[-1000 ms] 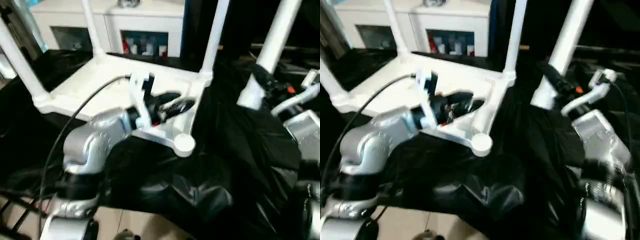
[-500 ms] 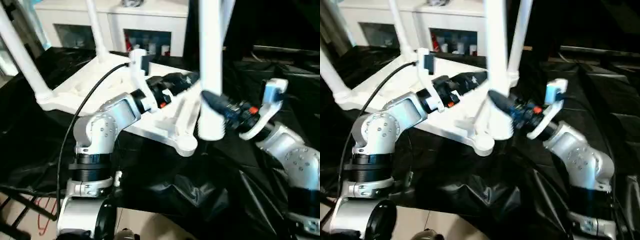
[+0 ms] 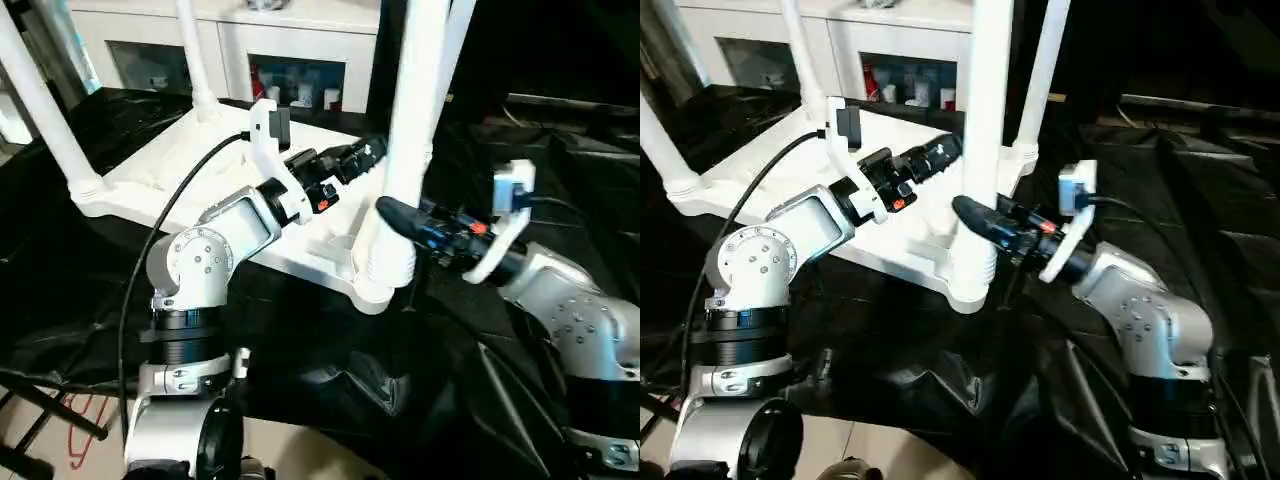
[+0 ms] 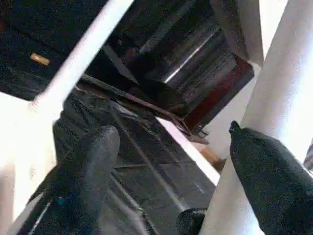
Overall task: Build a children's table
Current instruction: Pick table leg
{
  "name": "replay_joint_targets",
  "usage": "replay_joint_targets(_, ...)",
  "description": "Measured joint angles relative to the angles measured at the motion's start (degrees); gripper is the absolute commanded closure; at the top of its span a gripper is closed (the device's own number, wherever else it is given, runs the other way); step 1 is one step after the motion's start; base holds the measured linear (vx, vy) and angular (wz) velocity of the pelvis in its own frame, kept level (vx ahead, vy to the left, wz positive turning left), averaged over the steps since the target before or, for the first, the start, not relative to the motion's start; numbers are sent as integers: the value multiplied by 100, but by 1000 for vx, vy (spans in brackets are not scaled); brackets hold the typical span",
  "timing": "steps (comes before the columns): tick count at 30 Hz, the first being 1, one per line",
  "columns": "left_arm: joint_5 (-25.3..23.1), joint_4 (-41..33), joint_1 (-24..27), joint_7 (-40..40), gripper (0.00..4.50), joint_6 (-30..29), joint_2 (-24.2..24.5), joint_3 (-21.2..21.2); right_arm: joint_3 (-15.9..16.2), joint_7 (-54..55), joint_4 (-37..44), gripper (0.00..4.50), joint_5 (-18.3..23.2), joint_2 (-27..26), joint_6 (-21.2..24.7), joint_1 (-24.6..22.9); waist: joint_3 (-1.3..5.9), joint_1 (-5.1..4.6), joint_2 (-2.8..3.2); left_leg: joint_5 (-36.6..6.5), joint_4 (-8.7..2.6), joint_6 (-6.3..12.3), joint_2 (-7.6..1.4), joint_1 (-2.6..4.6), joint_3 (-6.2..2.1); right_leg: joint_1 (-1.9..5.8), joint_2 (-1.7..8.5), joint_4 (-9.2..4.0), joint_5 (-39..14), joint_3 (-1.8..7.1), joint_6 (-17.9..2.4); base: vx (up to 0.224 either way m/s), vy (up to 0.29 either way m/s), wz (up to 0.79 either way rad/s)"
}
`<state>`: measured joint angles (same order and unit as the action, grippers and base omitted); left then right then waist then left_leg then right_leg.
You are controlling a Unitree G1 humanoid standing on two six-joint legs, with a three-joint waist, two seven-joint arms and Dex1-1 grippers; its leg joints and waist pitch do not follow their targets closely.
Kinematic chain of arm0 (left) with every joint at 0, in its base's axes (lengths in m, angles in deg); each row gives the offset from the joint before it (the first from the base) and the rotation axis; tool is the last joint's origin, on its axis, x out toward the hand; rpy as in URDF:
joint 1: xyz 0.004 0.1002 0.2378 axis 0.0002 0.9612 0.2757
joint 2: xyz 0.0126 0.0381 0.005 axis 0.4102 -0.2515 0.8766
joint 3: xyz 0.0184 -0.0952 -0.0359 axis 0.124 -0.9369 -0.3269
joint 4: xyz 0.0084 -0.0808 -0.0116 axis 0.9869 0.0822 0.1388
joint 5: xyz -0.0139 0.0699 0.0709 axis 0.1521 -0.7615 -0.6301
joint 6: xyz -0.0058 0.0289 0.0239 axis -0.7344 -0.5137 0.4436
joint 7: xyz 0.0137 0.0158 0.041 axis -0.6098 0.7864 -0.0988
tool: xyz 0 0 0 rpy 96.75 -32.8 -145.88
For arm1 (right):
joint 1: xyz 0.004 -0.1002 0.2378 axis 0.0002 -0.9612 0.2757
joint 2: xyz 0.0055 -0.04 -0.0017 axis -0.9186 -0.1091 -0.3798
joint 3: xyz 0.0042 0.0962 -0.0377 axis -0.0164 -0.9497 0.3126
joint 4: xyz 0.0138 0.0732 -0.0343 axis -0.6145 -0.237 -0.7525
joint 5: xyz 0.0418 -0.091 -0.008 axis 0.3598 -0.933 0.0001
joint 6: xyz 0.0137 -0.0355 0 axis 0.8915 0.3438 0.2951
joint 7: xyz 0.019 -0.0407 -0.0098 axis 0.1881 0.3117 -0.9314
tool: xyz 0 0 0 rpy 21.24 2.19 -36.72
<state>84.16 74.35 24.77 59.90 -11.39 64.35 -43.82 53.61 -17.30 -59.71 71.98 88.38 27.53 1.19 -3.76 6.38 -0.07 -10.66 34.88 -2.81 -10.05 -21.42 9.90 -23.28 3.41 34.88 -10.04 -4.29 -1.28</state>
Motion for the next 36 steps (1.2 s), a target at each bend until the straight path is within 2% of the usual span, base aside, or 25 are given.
replay_joint_targets(1, 4, -4, 0, 1, 21, 32, -1, -10, 1, 51, -18, 264, -7, -5, 0, 43, 0, 8, 0, 0, 0, 0, 0, 0, 0, 0, 0, 0, 0, 0, 0, 0, 0, 0)
replay_joint_targets(2, 35, -16, 2, -3, 9, 29, -3, -22, 0, 67, -28, 264, -11, -16, 0, 61, 0, 10, -2, 0, -1, 0, 0, 0, 0, 0, 0, 0, 0, 0, 0, 0, 0, 0)
replay_joint_targets(5, 324, -165, 58, -251, 32, -133, 116, -84, -7, 135, -36, 264, -34, -19, -46, 75, -1, 10, -6, -1, -4, 1, 0, -1, 0, 0, 0, -3, 0, 0, 0, 0, 0, 0)
replay_joint_targets(8, 632, -375, 60, -491, 0, -264, 65, -39, 71, 233, -45, 264, -69, -35, -20, 75, -1, 27, -12, -1, -5, 1, 2, -2, 0, 0, 1, -3, 0, 1, 0, 0, 0, 0)
replay_joint_targets(14, 858, -383, 78, -614, 0, -344, 20, -14, 56, 300, -45, 264, -58, -30, 16, 100, -6, -16, -28, 1, -5, -7, 2, 4, 1, 0, 1, 0, 1, 2, -1, 0, 0, 0)
replay_joint_targets(18, 452, -325, 70, -426, 0, -158, 42, 262, 169, 289, -38, 264, -123, -5, 10, 106, -15, 2, -73, 4, -12, -10, 1, 7, 1, 0, 0, 2, 0, 1, 0, 0, 0, 0)
replay_joint_targets(21, -25, -52, 65, 39, 0, 47, 34, 431, 520, 325, -26, 264, -389, -39, -32, 139, -14, -8, -89, 3, -13, -11, 1, 5, 1, 0, 0, -2, 1, 2, 1, 0, 0, 0)
replay_joint_targets(24, -175, 113, 62, 386, 0, 192, 17, 411, 771, 654, -53, 264, -744, -181, -161, 168, -18, -4, -96, 3, -16, -12, 1, 4, 1, -1, 0, -3, 1, 1, 1, 0, 0, 0)
replay_joint_targets(25, -241, 157, 37, 550, 28, 225, 10, 365, 824, 844, -106, 264, -907, -291, -240, 230, -19, -10, -99, 4, -17, -14, 1, 4, 1, -3, 0, -2, 1, 1, 1, 0, 0, 0)
replay_joint_targets(29, -332, 301, -110, 1138, 41, 467, -189, 70, 885, 1612, -392, 264, -1377, -587, -459, 430, -19, -10, -114, 3, -17, -17, 1, 4, 1, -3, 0, -2, 1, 2, 1, 0, 0, 0)
replay_joint_targets(31, -343, 359, -183, 1393, 75, 577, -260, -83, 983, 1834, -477, 264, -1578, -647, -554, 475, -19, -8, -117, 3, -18, -18, 2, 3, 1, -3, 0, -2, 1, 2, 1, 0, 0, 0)
replay_joint_targets(32, -346, 361, -205, 1477, 75, 613, -277, -146, 1067, 1894, -494, 264, -1662, -666, -597, 473, -19, -9, -118, 2, -20, -18, 2, 2, 1, -3, 0, -4, 1, 2, 1, 0, 0, 0)
replay_joint_targets(36, -382, 362, -206, 1570, 118, 652, -342, -149, 1273, 1994, -498, 264, -1920, -720, -739, 471, -20, -9, -119, 3, -27, -17, 3, 2, 1, -4, 0, -5, 2, 2, 0, 0, 0, 0)
